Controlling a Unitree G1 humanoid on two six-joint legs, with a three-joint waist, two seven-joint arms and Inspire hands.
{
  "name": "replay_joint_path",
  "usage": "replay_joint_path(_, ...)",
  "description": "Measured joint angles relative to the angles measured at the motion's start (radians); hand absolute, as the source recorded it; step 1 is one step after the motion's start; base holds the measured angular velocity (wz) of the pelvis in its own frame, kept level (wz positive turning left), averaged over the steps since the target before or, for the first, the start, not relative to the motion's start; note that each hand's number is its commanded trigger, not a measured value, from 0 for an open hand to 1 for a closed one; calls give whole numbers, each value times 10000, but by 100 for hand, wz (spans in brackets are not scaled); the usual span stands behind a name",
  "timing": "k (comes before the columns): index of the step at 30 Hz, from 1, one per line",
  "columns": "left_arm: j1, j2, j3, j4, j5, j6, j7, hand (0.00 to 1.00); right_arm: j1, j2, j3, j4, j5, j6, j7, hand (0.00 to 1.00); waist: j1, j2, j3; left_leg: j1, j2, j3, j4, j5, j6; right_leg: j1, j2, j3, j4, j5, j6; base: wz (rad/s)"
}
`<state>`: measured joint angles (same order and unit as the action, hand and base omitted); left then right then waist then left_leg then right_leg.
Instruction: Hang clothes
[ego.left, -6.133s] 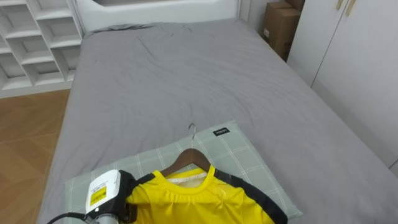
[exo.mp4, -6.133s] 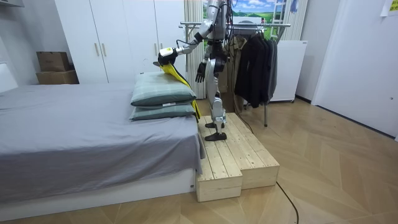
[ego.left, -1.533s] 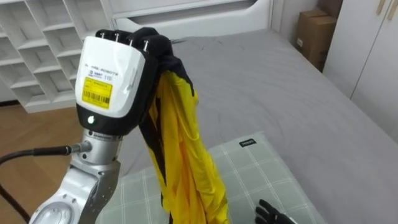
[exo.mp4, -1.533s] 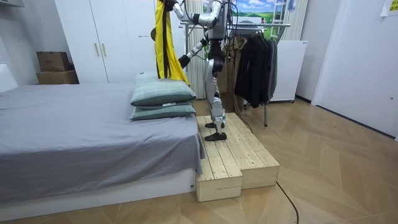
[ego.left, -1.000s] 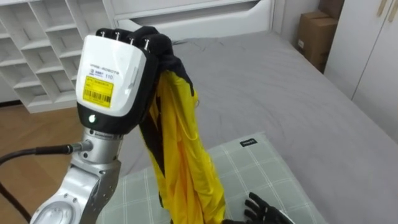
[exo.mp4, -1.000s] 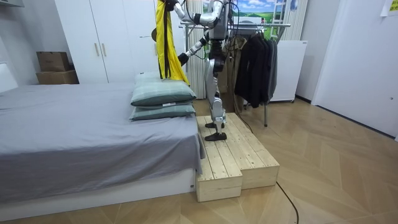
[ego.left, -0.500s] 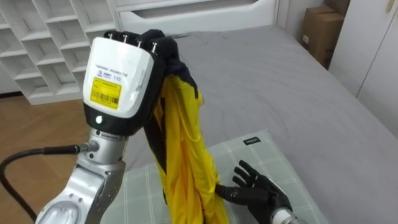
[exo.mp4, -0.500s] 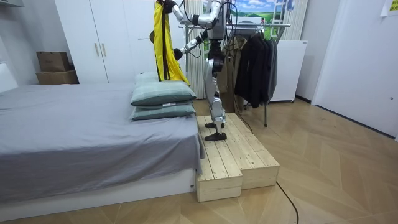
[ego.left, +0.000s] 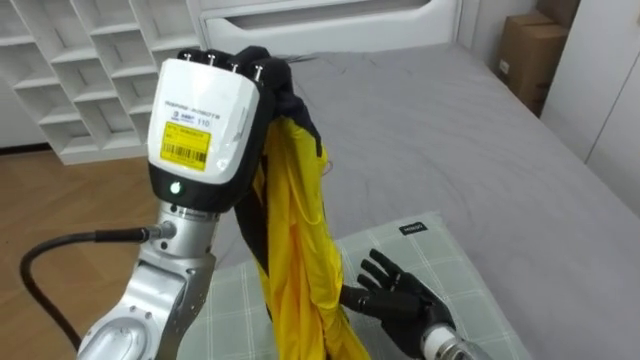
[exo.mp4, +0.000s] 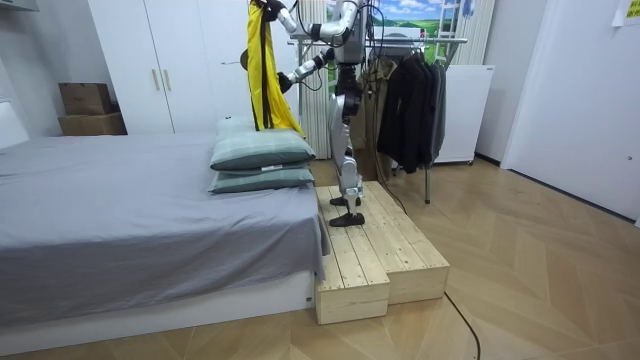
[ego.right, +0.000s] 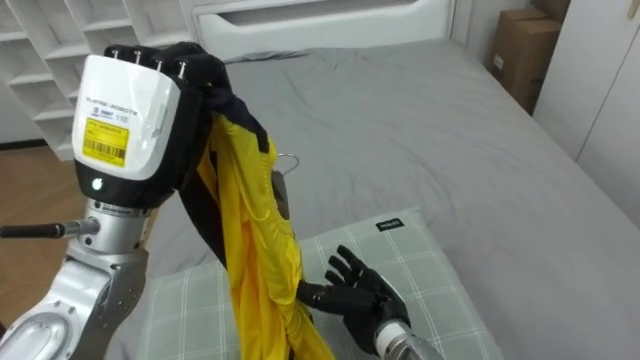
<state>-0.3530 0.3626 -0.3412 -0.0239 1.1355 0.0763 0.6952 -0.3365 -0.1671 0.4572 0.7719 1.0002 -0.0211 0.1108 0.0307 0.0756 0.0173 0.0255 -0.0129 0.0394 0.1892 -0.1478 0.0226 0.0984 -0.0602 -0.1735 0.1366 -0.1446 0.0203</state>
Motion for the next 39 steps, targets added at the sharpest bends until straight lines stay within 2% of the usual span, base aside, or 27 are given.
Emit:
replay_joint_path(7,0,4,0,0,77,276,0,100,2,-6,147,18,-112,4,15,0,32,10,-7,6,-3,-85,89,0,0,84,-5,-102,29,0,-1,4)
replay_joint_path(12,0,32,32,0,80,281,-9,100,2,-83,229,32,-672,10,61,0,60,20,-15,26,-2,-100,83,1,0,85,-5,-87,79,0,-1,0)
replay_joint_path(16,1,64,33,-15,79,248,-13,100,5,-462,229,30,-1696,10,491,0,74,23,-18,36,-5,-102,78,1,1,69,-4,-44,111,0,-1,0)
replay_joint_path(23,1,123,32,-60,8,-205,-12,100,25,-1155,218,224,-2091,10,1215,0,42,-89,-53,107,1,-66,97,5,1,115,-6,-40,124,0,-1,0)
replay_joint_path(25,6,129,51,-61,-55,-369,-19,100,52,-1190,172,479,-2228,10,1384,0,22,-181,-60,178,-1,-109,97,5,1,200,-4,-42,114,-3,4,2)
replay_joint_path(27,6,129,87,-65,-48,-537,-57,100,253,-1185,-181,574,-2276,12,1687,0,18,-334,-139,159,-21,-135,91,4,0,266,-2,-42,-37,-12,13,2)
replay_joint_path(29,7,131,201,-65,-47,-631,-197,100,567,-1219,-755,614,-2224,12,2054,0,4,-411,-150,187,-24,-156,92,3,0,312,-2,-38,-37,-12,12,2)
replay_joint_path(32,5,205,366,-67,-60,-652,-235,100,792,-1361,-873,811,-2020,14,2428,0,30,-409,-152,208,-17,-146,78,1,0,307,1,-34,-28,-11,12,0)
replay_joint_path(39,5,338,357,-235,-50,-828,-235,100,1098,-1379,-829,799,-1749,20,3280,0,37,-402,-154,224,-3,-128,14,0,-2,274,19,53,-19,-10,10,0)
